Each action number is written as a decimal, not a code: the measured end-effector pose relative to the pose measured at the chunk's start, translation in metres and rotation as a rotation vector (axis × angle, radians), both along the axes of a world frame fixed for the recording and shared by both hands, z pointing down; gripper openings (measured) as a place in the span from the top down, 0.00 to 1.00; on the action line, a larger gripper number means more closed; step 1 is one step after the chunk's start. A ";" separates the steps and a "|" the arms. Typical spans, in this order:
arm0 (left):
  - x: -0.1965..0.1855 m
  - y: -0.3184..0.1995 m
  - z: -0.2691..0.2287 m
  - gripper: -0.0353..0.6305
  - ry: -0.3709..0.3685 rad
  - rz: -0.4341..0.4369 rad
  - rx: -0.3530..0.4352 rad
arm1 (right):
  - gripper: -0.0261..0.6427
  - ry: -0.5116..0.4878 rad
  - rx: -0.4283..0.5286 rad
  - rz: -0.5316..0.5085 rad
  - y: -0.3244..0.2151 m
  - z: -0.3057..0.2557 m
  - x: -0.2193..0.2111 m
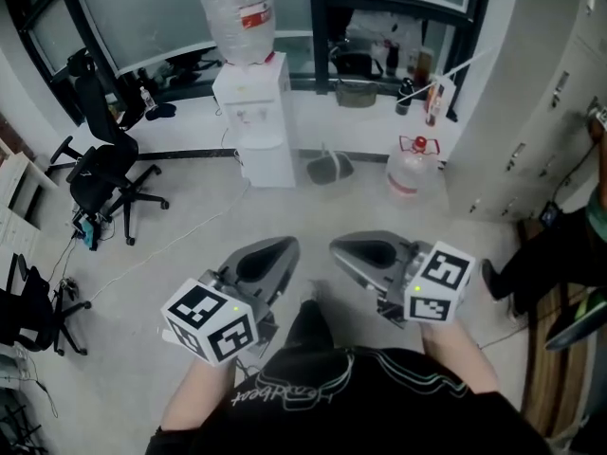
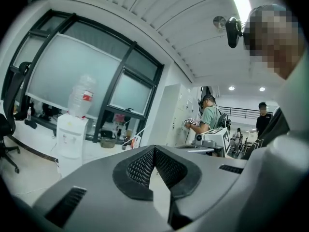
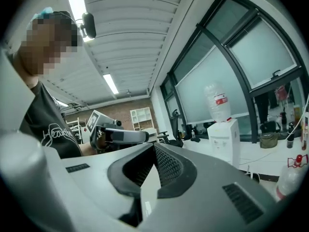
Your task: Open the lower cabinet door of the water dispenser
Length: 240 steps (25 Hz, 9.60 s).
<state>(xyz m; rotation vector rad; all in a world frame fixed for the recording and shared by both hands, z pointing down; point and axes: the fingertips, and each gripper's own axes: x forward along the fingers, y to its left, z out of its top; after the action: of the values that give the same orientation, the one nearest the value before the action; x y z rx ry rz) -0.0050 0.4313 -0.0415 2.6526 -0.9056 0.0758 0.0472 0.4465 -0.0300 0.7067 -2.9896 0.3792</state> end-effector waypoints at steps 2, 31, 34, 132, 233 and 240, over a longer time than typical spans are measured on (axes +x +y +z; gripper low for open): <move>0.001 -0.017 0.006 0.95 0.001 0.008 -0.007 | 0.94 0.004 -0.007 0.008 -0.017 0.006 -0.001; -0.028 -0.407 0.141 0.95 -0.035 0.003 -0.266 | 0.94 0.136 -0.219 0.080 -0.408 0.116 -0.031; -0.024 -0.426 0.177 0.94 -0.059 -0.024 -0.296 | 0.94 0.133 -0.256 0.074 -0.427 0.152 -0.028; -0.023 -0.754 0.724 0.63 -0.490 -0.813 -0.589 | 0.94 0.337 -0.420 -0.118 -0.693 0.591 0.069; -0.201 -0.553 0.726 0.83 -0.681 -0.409 -0.573 | 0.94 0.441 -0.465 -0.195 -0.536 0.585 -0.109; -0.217 -0.548 0.726 0.83 -0.676 -0.327 -0.552 | 0.94 0.439 -0.478 -0.161 -0.534 0.589 -0.138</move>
<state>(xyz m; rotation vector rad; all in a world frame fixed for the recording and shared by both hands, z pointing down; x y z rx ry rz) -0.2223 -0.1167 0.6849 1.9378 -1.2726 1.0256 -0.0905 -0.0879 0.5586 0.4263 -2.3875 0.7757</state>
